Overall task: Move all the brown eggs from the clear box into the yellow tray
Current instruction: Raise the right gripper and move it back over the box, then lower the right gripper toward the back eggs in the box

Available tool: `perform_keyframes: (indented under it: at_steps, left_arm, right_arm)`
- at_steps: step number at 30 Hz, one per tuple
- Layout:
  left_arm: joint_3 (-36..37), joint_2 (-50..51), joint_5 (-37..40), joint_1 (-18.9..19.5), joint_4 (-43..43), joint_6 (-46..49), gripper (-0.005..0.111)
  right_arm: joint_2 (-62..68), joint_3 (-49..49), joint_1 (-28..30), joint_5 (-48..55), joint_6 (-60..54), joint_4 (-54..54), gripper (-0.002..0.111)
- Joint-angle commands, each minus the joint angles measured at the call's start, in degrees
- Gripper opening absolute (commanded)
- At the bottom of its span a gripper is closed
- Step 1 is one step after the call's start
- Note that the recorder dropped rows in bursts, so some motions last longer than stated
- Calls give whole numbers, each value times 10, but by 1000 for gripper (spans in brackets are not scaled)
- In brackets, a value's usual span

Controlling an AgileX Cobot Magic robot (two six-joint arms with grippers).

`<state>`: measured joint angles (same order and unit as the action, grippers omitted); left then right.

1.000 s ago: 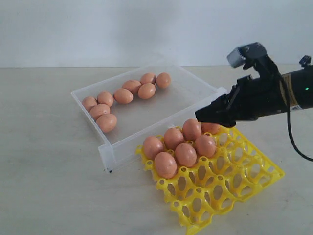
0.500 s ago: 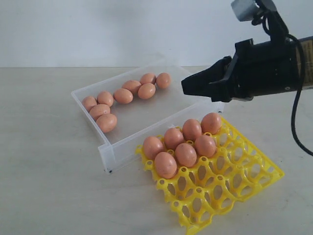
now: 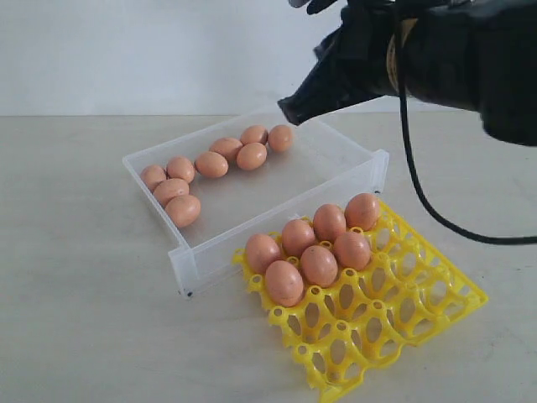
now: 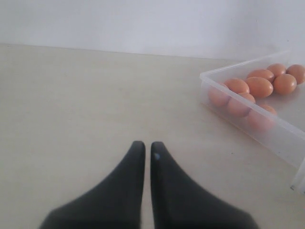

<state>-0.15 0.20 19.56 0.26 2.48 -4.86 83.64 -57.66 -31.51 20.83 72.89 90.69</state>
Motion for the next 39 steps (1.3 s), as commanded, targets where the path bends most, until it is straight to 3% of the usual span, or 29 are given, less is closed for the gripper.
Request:
perform_keyframes:
  at_steps: [1,3,4,5,7,9,15,18,22,24,33,39]
  left_arm:
    - [1,-2,-2,2,-1,-1,4]
    - [1,-2,-2,2,-1,-1,4]
    - [1,-2,-2,2,-1,-1,4]
    - [1,-2,-2,2,-1,-1,4]
    - [1,-2,-2,2,-1,-1,4]
    - [1,-2,-2,2,-1,-1,4]
    - [1,-2,-2,2,-1,-1,4]
    - [1,-2,-2,2,-1,-1,4]
    - [1,-2,-2,2,-1,-1,4]
    - [1,-2,-2,2,-1,-1,4]
    - [1,-2,-2,2,-1,-1,4]
    - [1,-2,-2,2,-1,-1,4]
  right_arm:
    - [105,-125,36,228,-419,-386,0]
    - [151,-229,92,217,-603,-660,0]
    - [160,-263,103,221,-697,-751,0]
    - [178,-306,110,258,-821,-913,0]
    - [221,-370,110,350,-968,-1095,0]
    - [274,-397,110,397,-1064,-1203,0]
    - [344,-403,110,385,-1411,-1277,4]
    - [367,-403,109,385,-1545,-1277,18]
    - [384,-403,109,369,-1702,-1292,48]
    - [393,-403,109,337,-1751,-1323,55]
    - [440,-403,108,153,-1824,-1394,55]
    - [448,-403,109,31,-1687,-1443,55]
